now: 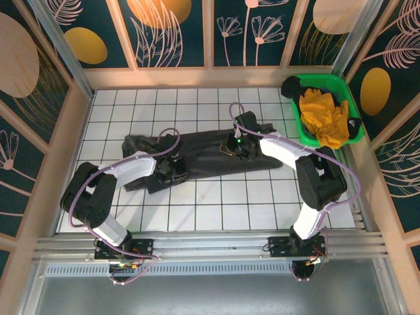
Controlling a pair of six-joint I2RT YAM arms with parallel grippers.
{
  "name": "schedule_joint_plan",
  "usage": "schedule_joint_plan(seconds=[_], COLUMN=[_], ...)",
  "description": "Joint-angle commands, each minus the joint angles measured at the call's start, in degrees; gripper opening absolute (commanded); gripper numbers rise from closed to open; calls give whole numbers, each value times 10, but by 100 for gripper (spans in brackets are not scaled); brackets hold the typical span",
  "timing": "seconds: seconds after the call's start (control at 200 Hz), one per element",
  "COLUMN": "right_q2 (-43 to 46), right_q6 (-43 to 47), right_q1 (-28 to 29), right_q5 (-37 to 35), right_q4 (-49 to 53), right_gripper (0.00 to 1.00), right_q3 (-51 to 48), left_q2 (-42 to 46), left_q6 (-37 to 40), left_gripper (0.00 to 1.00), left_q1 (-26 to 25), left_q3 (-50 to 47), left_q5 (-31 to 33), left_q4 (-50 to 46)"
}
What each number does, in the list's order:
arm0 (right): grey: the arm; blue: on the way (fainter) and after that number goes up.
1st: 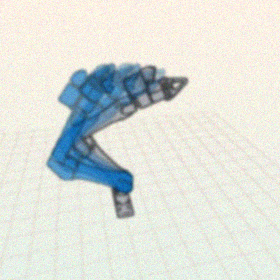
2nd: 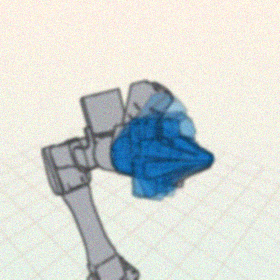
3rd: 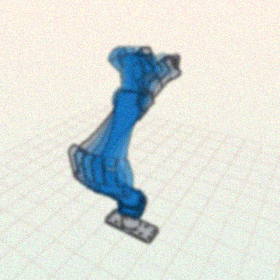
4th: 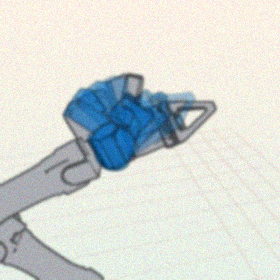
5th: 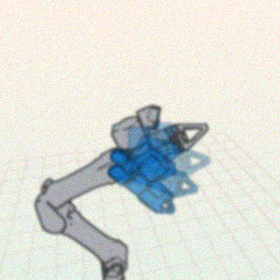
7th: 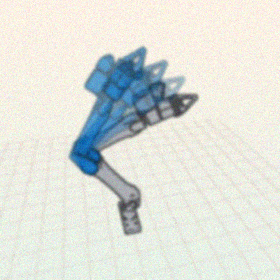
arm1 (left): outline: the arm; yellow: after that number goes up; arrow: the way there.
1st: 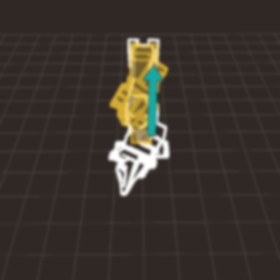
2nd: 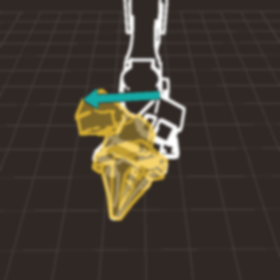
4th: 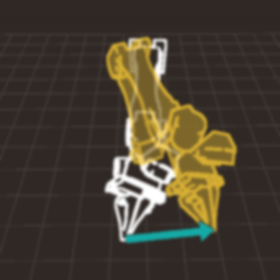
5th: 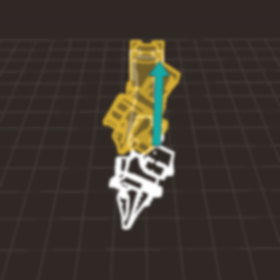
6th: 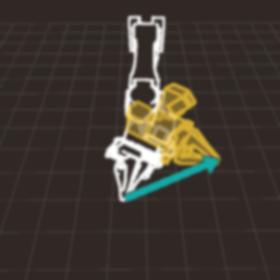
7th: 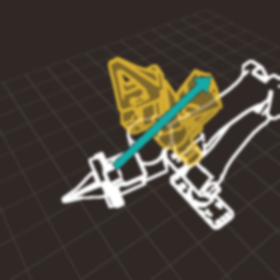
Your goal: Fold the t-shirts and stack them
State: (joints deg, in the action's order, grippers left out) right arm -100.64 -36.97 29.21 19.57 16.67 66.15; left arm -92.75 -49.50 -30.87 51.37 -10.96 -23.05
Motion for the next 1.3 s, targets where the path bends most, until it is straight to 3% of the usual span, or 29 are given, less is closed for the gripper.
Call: schedule_joint_plan(seconds=[0.0, 0.07, 0.25, 0.32, 0.375, 0.516, 0.751, 1.061, 1.296], right_q2=[1, 2, 2, 3, 3, 4, 6, 12, 19], right_q6=[-5, -5, -4, -4, -3, 3, 27, 31, 29], right_q1=[-5, -6, -6, -6, -6, -6, 2, 1, 1], right_q5=[-3, -3, -3, -3, -2, 11, 61, 57, 53], right_q4=[-6, -6, -8, -10, -10, -19, -36, -21, -21], right_gripper=[20, 20, 20, 20, 20, 20, 23, 25, 25], right_q3=[6, 4, -1, -3, -3, -4, 4, 4, -5], left_q2=[-5, -1, 56, 88, 113, 176, 235, 231, 201], left_q6=[12, 16, 20, 16, 8, -31, -58, -62, -70], left_gripper=[0, 0, 28, 45, 52, 52, 51, 50, 41], left_q1=[-10, -12, -12, -12, -12, 14, 105, 112, 111], left_q3=[16, 15, 22, 26, 28, -20, -125, -176, -210], left_q5=[-19, -20, -13, 16, 54, 113, 95, 137, 124], left_q4=[-31, -39, -36, -63, -98, -164, -142, -137, -34])
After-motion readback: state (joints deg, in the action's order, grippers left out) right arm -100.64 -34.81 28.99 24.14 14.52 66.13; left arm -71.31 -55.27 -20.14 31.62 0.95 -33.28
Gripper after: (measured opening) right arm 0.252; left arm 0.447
